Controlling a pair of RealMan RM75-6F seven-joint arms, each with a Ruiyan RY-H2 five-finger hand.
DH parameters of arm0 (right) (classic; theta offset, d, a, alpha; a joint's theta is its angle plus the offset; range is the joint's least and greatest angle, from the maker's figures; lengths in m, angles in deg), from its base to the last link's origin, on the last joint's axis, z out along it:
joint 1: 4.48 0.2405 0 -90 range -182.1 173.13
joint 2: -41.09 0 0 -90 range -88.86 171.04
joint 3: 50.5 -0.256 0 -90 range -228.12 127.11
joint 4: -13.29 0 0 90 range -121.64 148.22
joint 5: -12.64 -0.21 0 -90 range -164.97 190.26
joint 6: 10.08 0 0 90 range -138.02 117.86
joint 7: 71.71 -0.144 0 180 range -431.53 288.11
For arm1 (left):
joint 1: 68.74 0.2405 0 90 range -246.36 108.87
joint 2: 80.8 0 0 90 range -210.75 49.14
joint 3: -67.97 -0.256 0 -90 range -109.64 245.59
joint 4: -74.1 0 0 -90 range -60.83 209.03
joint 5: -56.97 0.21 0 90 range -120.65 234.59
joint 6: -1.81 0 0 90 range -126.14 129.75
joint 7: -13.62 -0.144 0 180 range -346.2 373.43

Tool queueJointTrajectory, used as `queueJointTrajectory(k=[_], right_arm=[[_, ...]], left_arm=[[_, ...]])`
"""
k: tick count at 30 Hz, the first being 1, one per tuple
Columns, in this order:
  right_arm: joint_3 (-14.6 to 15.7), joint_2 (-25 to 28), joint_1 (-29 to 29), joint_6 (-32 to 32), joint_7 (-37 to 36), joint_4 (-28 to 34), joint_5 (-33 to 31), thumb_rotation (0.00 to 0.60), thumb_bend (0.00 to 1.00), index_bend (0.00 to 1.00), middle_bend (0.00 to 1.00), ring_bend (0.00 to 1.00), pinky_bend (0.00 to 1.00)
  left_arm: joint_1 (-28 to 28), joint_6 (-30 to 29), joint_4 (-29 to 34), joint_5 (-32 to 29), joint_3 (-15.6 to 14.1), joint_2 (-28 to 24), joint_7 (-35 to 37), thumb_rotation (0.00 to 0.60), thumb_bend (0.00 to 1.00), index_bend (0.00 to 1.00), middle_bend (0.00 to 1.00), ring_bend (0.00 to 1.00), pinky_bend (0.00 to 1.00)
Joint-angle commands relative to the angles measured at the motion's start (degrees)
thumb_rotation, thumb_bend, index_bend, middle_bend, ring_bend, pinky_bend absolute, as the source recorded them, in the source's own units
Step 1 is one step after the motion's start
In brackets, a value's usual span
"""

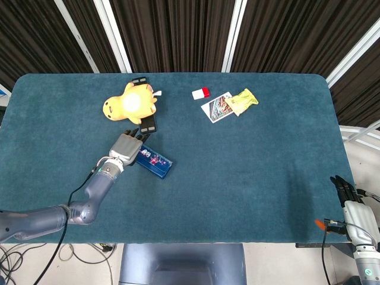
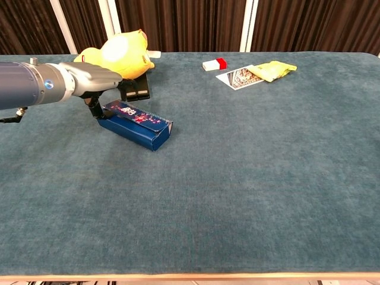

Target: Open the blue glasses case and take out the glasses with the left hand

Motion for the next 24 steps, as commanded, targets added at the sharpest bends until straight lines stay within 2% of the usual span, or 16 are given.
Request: queueJointTrajectory(k=[1,12,16,18,24], right_arm=[[-0.02,0.04,-0.01,-0.01,-0.07,0.05,-0.03,0.6,0.14,0.0,0.0,0.0,0.2],[-0.03,0.17,-0.01,0.09,-0.25,0.22,-0.1,0.6,0.14,0.0,0.0,0.0,0.2],[-0.02,0.18,0.0,0.15,-0.21,0.28,-0.15,0.6,0.14,0.0,0.0,0.0,0.2],[-0.01,0.19,-0.03,0.08,-0.13,0.3,-0.14,0.6,0.14,0.0,0.0,0.0,0.2],[0.02,0.34,-0.2,-0.21,-0.26,0.35,0.01,0.6,0.14,0.0,0.0,0.0,0.2]], left_arm=[[-0.26,-0.63,-1.46,0.01,0.29,1.34,-0.02,0.6,0.42,0.02,0.15,0.0,0.14],[-1.56,-1.54,-6.16,-1.74,1.25,5.41,-1.7,0.6,0.4,0.01,0.11,0.0,0.14],[-2.03,-3.98,-9.12,-1.3,2.61,8.32,-1.96,0.6,0.39,0.01,0.12,0.0,0.14],[-2.13,-6.89,-10.9,-0.31,4.26,10.79,-1.03,0.6,0.39,0.01,0.12,0.0,0.14],[-0.96,-7.49,-5.95,1.02,4.97,8.97,0.11,0.6,0.38,0.01,0.11,0.0,0.13]])
